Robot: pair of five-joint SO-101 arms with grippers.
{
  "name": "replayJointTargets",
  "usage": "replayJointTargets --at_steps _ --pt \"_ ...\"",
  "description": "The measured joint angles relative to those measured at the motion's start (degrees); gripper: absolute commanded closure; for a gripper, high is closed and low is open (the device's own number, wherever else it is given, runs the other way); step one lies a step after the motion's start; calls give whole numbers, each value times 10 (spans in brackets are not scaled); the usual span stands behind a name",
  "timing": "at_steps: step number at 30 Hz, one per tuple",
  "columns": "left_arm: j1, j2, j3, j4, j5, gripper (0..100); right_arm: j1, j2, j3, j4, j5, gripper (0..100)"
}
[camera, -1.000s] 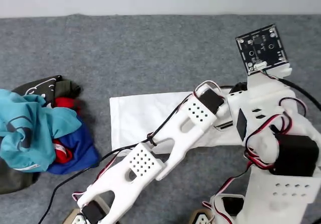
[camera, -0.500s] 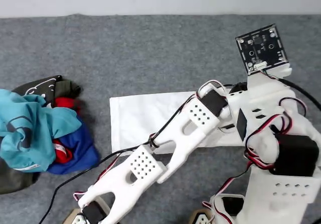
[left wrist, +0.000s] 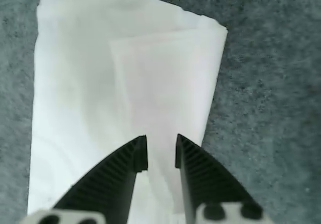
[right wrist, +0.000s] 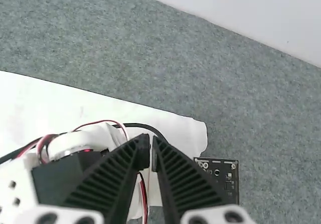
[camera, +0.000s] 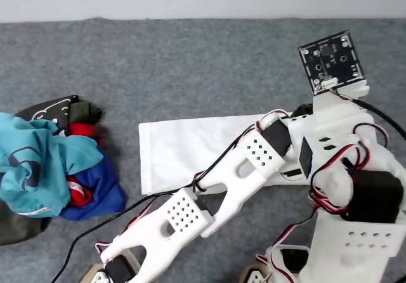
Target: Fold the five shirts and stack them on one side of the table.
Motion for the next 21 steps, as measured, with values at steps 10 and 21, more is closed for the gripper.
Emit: replayJointTargets --at_steps 10,21 --pt "-26 83 1 1 0 903 -1 0 0 0 0 980" --pt "-36 99 -76 2 1 903 -1 0 0 0 0 980"
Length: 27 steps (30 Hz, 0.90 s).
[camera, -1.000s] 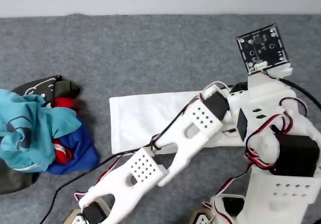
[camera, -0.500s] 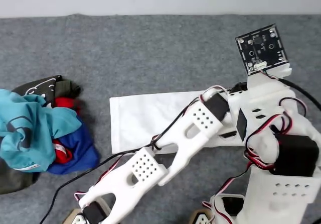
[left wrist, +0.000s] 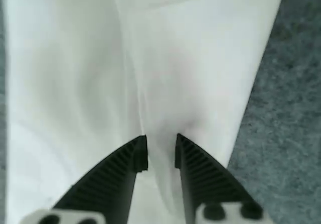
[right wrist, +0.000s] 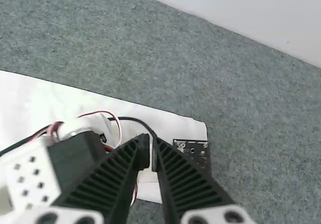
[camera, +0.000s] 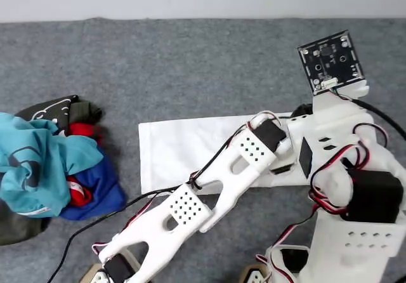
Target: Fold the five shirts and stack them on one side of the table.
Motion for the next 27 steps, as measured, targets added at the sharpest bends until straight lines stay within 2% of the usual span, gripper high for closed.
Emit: replayJointTargets --at_steps 3,9,20,27 --pt "0 0 -34 0 0 903 1 0 0 0 0 980" --pt "0 -21 -15 0 -1 903 0 0 0 0 0 980" --pt "-4 -135 173 0 -1 903 0 0 0 0 0 980" --pt "-13 -147 278 -2 -1 903 0 0 0 0 0 980"
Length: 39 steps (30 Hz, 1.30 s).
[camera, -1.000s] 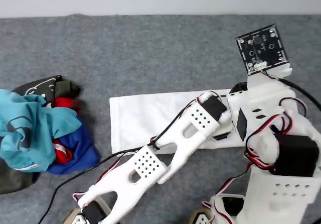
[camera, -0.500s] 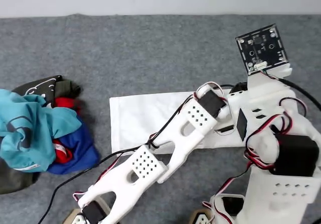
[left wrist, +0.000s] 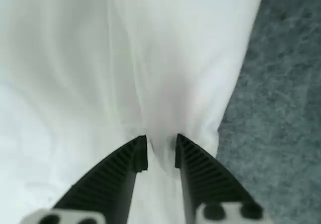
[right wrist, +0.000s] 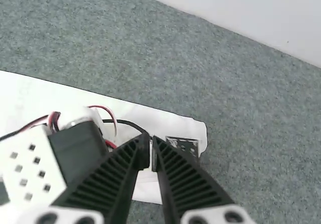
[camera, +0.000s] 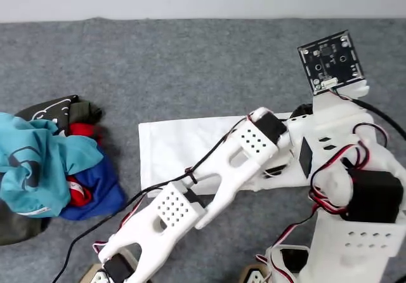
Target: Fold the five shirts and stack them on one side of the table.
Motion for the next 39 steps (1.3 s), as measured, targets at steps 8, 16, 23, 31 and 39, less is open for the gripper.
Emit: replayJointTargets --at_steps 8,16,23,31,39 --pt "-22 0 -11 0 2 903 0 0 0 0 0 980" --pt "-34 0 -74 1 4 917 0 0 0 0 0 980" --pt "-117 -40 -69 1 47 986 0 0 0 11 0 980" --pt "-229 -211 124 1 50 983 0 0 0 40 0 980" --pt "-294 -385 356 1 110 953 0 0 0 71 0 980"
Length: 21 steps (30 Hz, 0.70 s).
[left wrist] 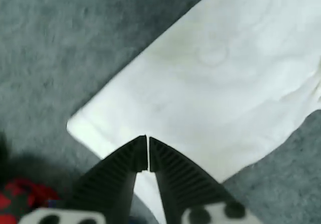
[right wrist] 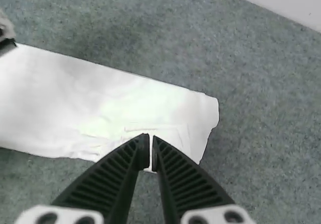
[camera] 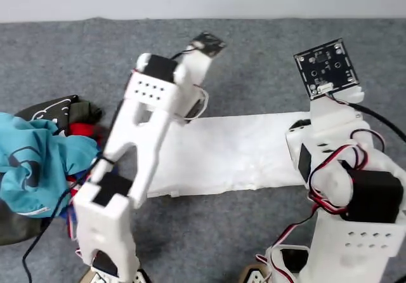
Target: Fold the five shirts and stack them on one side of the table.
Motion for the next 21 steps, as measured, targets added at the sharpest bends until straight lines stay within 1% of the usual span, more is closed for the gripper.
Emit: replayJointTargets --at_steps 4,7,10,13,16,21 --pt "-40 -41 89 0 36 827 0 0 2 11 0 980" --pt "-76 -49 148 0 84 769 0 0 2 11 0 980" --pt "-107 -49 184 -1 108 756 0 0 2 11 0 980" --pt "-121 -47 187 -1 114 754 0 0 2 11 0 980" --pt "-135 -10 187 -2 115 754 0 0 2 11 0 980" --pt "-139 55 187 -3 115 754 0 0 2 11 0 980"
